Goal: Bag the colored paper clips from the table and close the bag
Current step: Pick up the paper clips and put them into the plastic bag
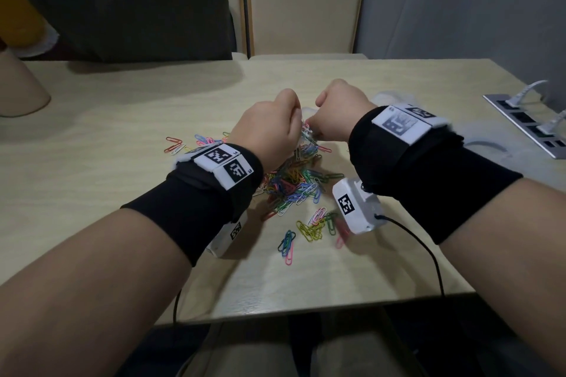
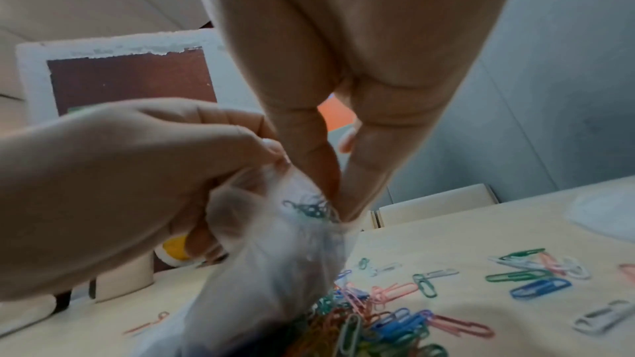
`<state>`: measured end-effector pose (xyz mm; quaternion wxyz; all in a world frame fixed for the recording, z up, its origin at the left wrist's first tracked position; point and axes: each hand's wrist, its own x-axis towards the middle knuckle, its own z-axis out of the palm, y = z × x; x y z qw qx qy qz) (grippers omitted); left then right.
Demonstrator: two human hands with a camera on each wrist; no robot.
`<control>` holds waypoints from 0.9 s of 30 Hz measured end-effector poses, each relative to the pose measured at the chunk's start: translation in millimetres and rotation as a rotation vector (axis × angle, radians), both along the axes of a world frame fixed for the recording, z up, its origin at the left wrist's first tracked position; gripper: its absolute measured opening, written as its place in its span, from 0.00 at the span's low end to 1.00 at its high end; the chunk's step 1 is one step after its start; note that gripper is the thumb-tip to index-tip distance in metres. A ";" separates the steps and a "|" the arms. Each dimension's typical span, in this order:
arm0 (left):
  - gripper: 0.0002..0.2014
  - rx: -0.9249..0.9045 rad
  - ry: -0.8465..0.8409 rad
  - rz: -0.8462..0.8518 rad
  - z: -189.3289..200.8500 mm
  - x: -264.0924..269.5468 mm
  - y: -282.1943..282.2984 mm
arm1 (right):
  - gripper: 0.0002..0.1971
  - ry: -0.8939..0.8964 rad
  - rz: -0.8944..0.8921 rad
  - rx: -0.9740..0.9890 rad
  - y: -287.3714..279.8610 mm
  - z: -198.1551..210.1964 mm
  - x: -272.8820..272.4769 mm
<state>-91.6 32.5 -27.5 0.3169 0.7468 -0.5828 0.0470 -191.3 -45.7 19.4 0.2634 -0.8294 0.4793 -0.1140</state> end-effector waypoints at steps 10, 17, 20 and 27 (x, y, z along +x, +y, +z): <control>0.10 -0.021 0.004 0.025 -1.1 1.6 0.2 | 0.04 0.012 0.012 0.039 -23.4 -8.8 2.6; 0.10 -0.036 0.013 0.030 -1.0 1.4 0.3 | 0.02 0.564 0.150 -0.077 -44.7 -34.7 0.5; 0.10 -0.042 0.018 0.042 -0.5 1.1 0.4 | 0.05 0.645 0.232 -0.122 -45.1 -48.1 8.8; 0.10 -0.075 0.039 0.109 1.1 2.5 -0.1 | 0.16 0.611 0.396 -0.154 -11.5 -40.7 5.3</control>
